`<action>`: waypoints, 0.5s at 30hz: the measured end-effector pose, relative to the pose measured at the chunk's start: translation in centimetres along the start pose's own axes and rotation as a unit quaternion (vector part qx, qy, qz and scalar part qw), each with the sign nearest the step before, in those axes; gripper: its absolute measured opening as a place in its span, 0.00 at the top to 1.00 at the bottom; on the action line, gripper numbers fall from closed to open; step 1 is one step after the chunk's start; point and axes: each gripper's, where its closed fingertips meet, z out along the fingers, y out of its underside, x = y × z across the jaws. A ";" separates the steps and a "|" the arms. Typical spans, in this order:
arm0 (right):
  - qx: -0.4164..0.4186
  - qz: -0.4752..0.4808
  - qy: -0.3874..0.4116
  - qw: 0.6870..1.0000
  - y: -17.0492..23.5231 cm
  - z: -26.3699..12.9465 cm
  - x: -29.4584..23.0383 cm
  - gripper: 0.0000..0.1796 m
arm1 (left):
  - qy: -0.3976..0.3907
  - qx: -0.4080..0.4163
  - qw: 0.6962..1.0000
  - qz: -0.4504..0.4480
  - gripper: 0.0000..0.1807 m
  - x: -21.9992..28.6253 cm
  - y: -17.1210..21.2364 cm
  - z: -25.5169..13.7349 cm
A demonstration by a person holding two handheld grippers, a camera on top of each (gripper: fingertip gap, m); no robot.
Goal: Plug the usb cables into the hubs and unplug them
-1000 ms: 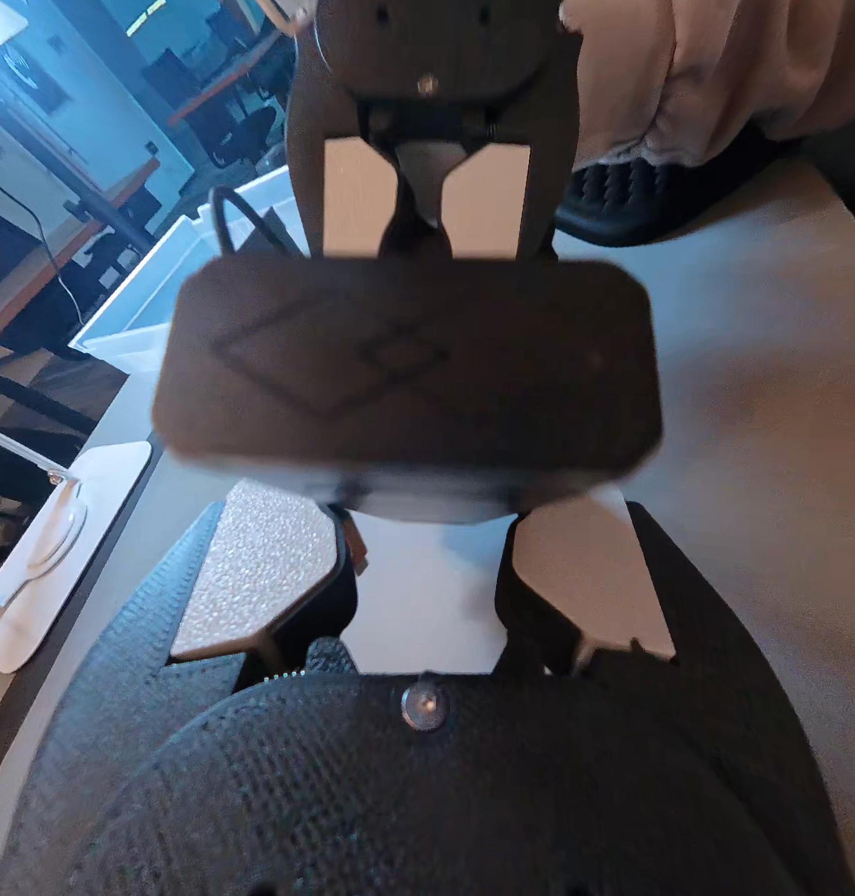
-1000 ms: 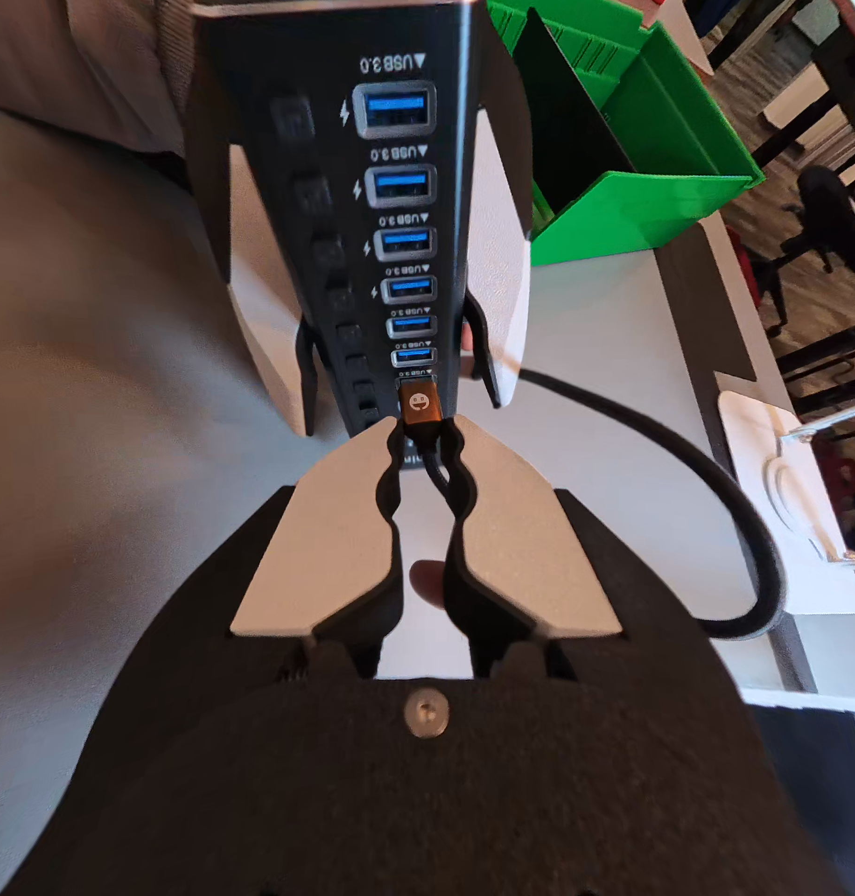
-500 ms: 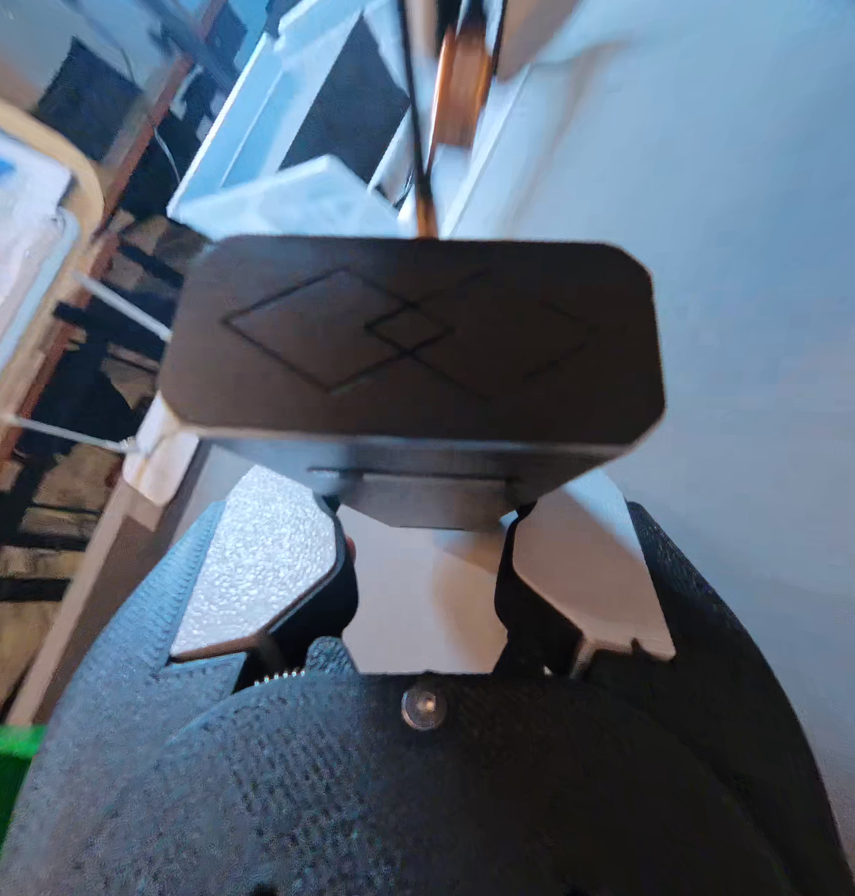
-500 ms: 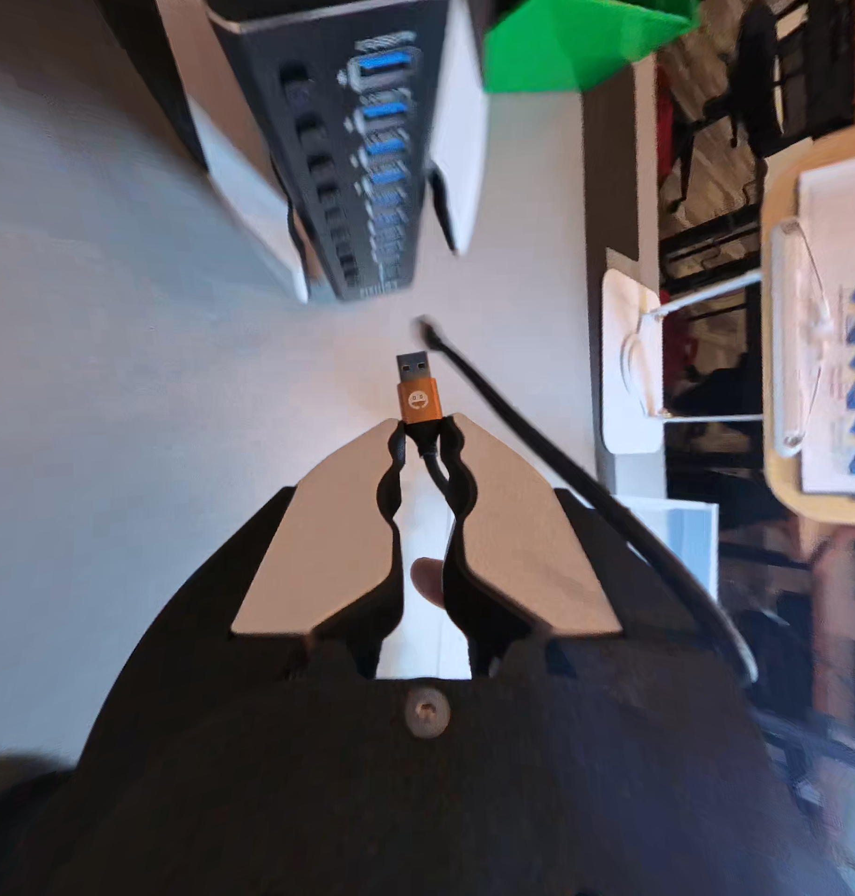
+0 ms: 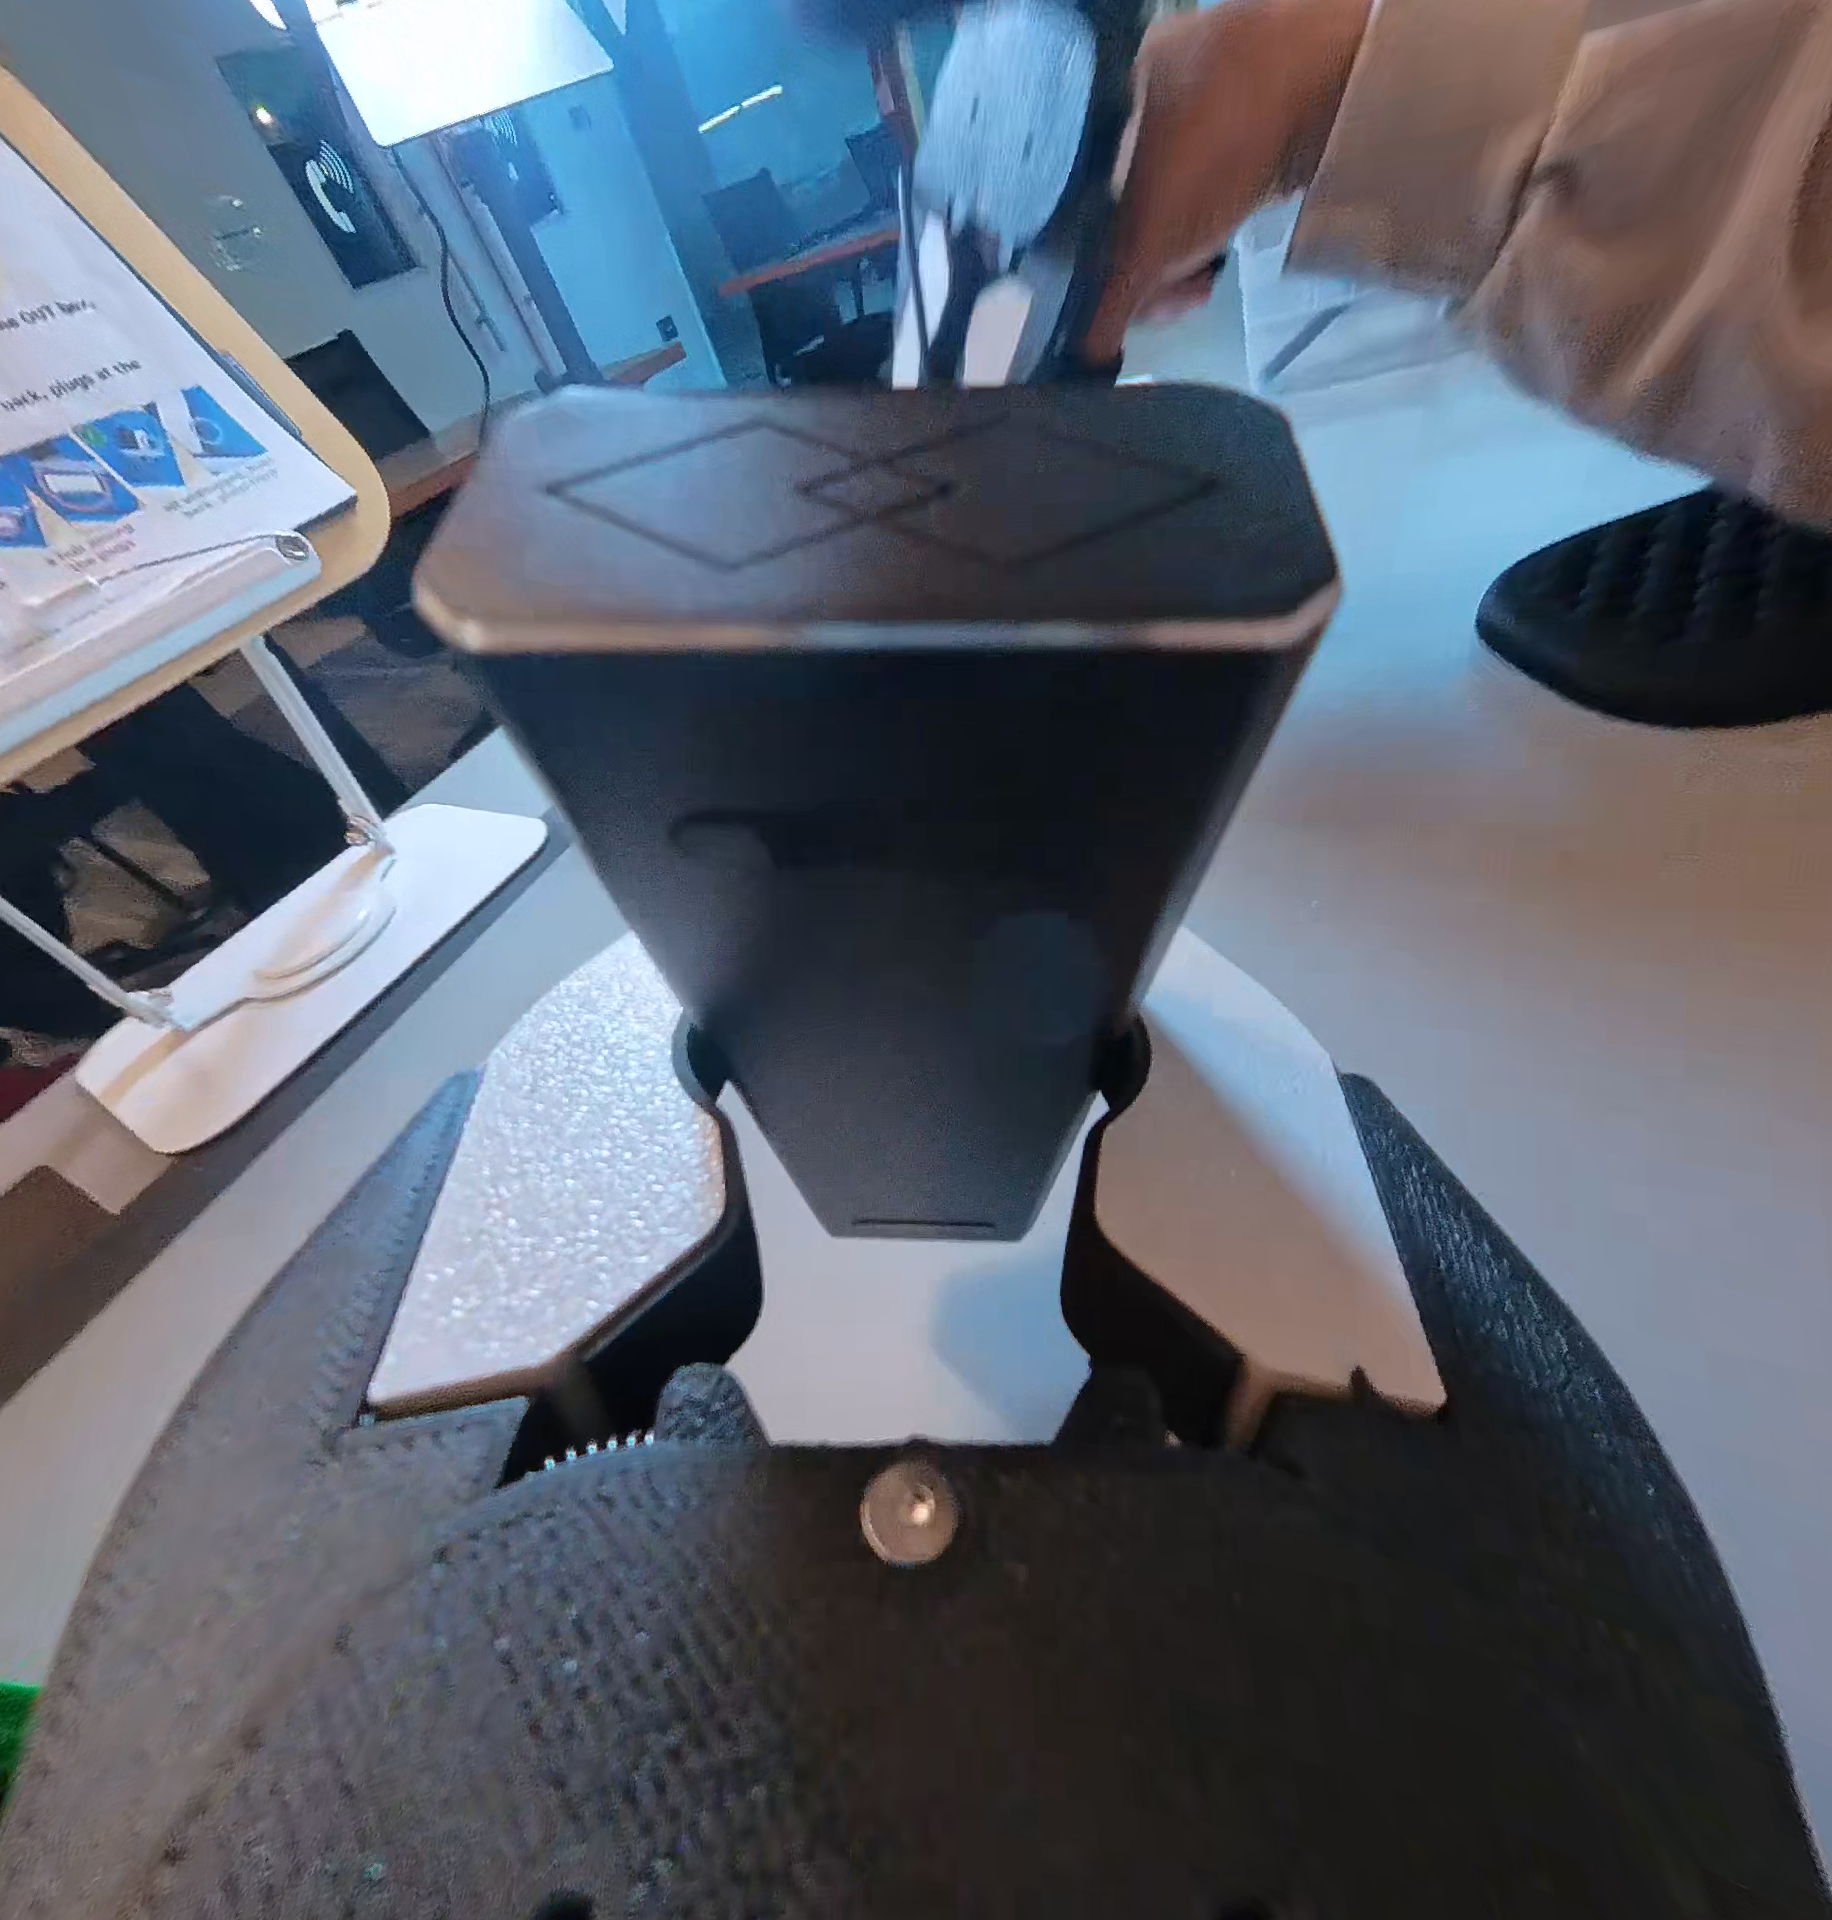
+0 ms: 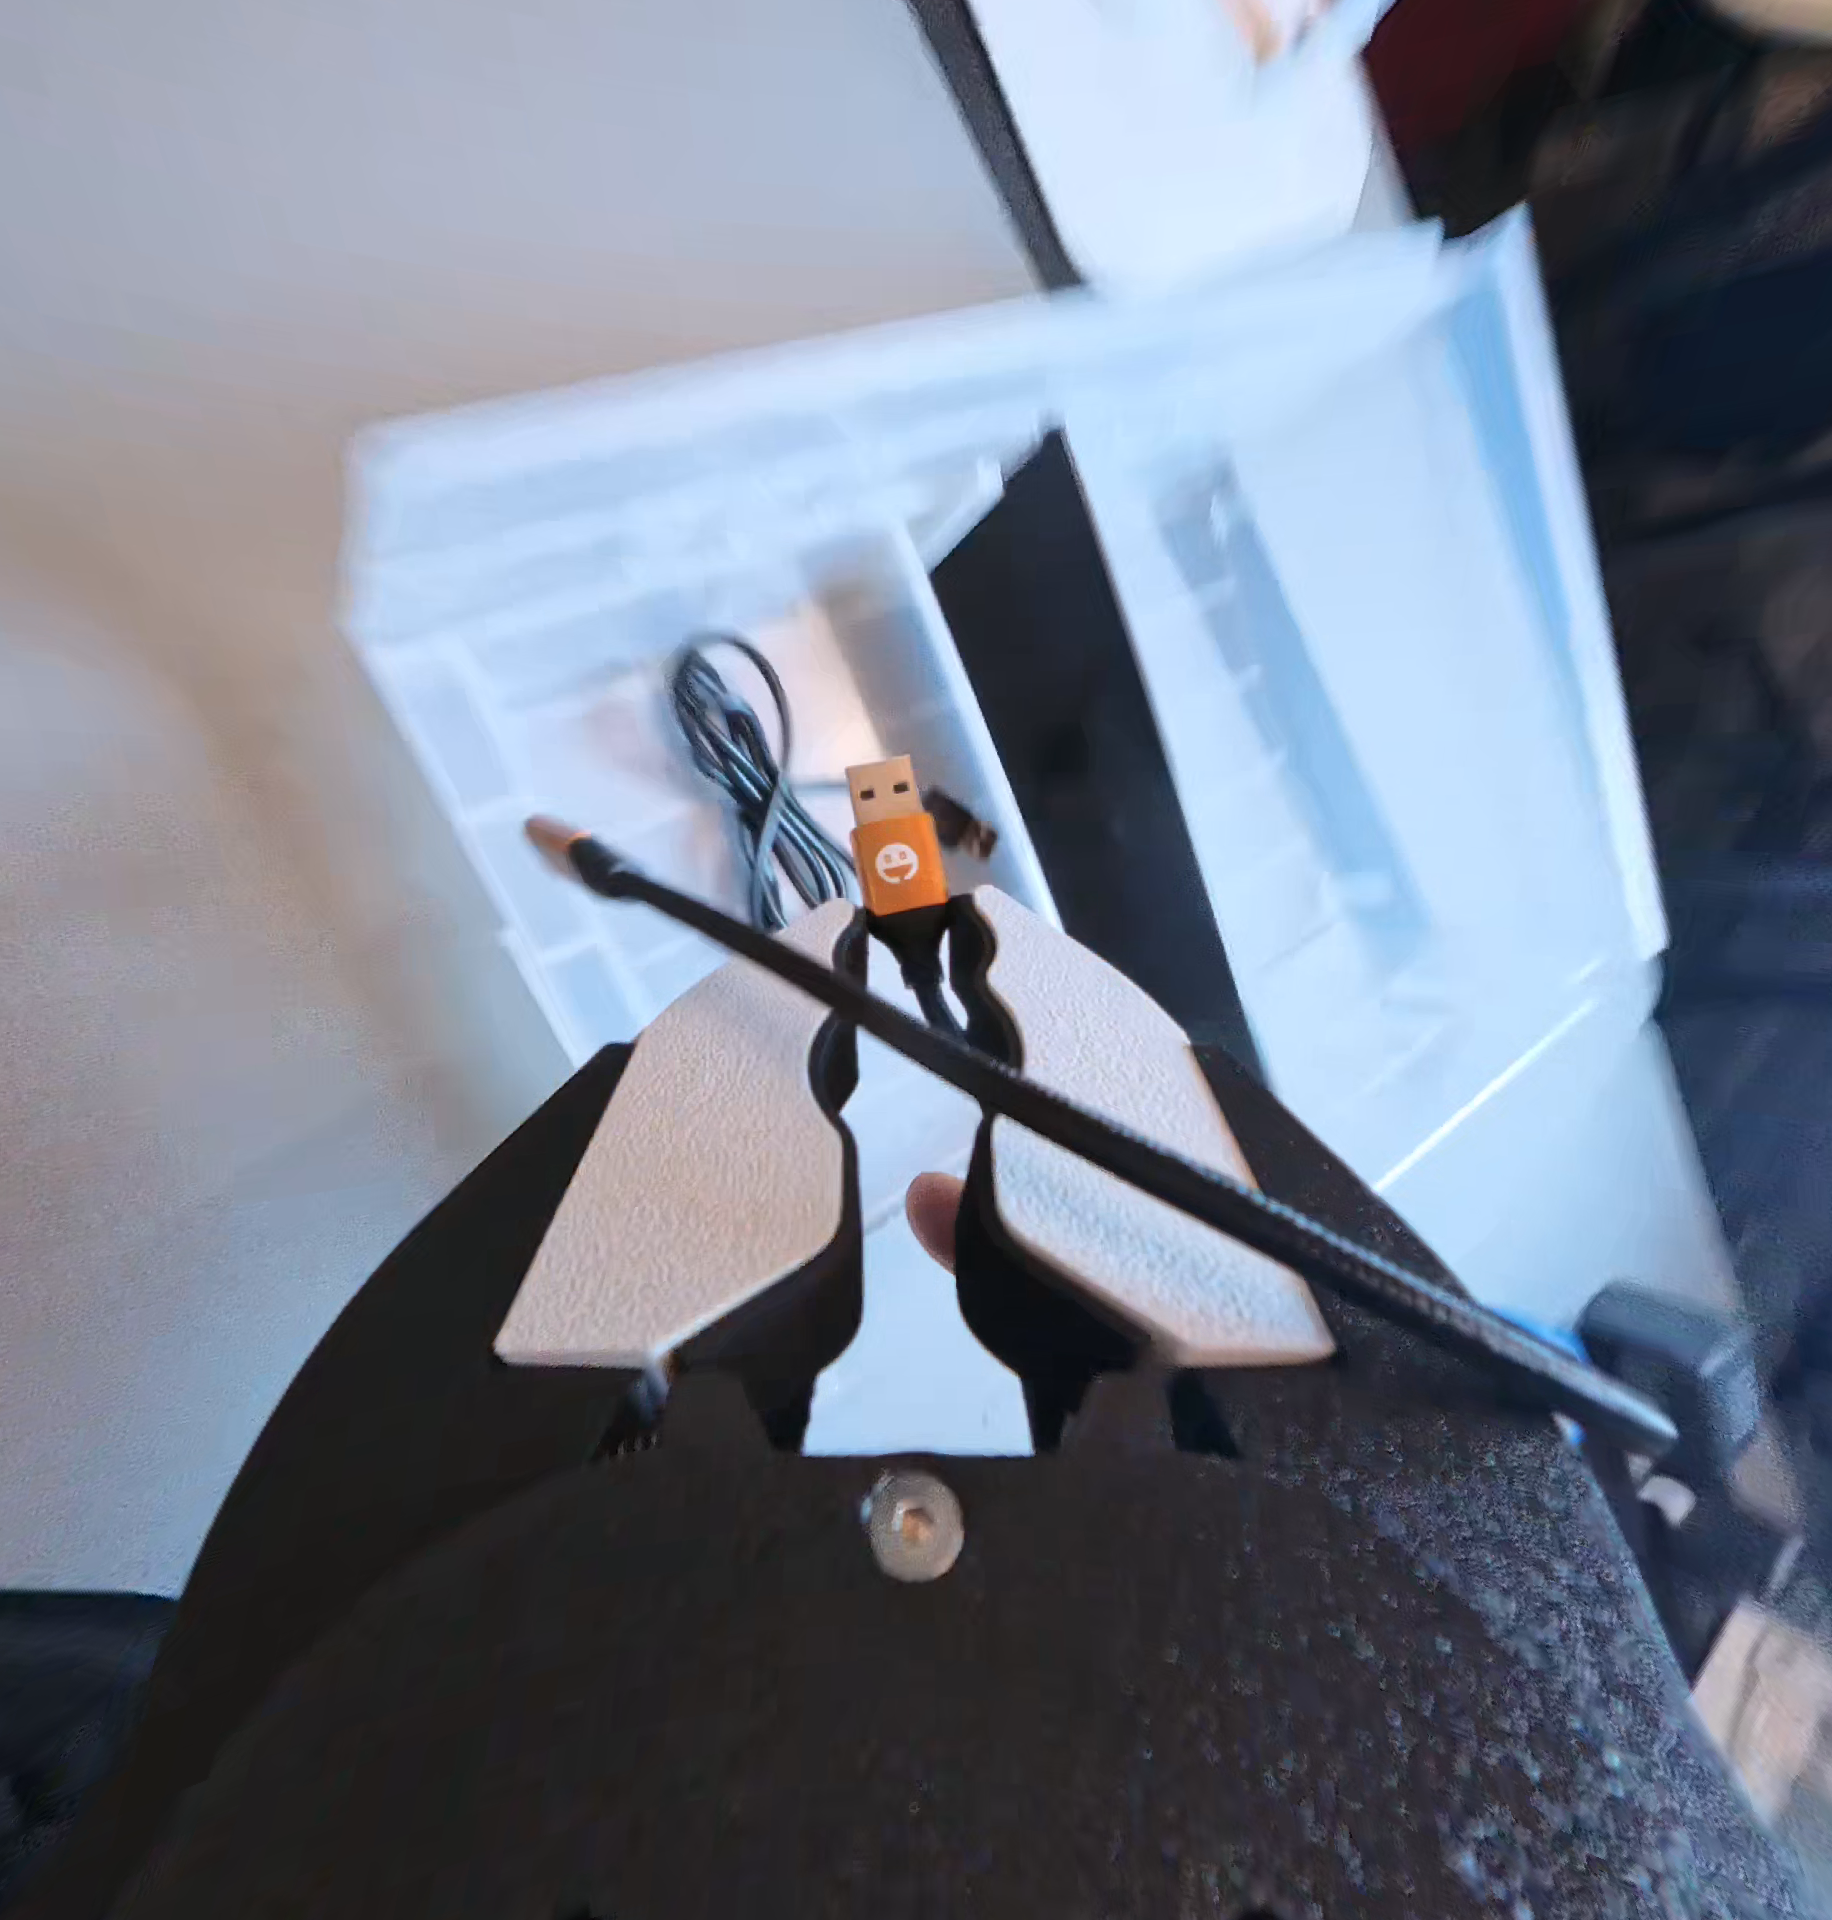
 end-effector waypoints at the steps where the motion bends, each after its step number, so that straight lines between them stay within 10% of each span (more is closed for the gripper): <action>1: -0.049 0.033 -0.013 0.998 1.7 1.6 0.2 0.91 | 0.005 0.007 1.000 -0.015 0.60 -0.1 0.0 -0.1; 7: -0.131 0.087 -0.169 0.973 5.1 3.1 -3.6 0.89 | 0.026 0.029 0.997 -0.070 0.60 -0.2 -0.2 -0.1; 15: 0.092 0.102 -0.312 0.940 -2.1 -2.3 -3.5 0.70 | 0.059 0.035 0.993 -0.094 0.61 1.0 -0.3 0.5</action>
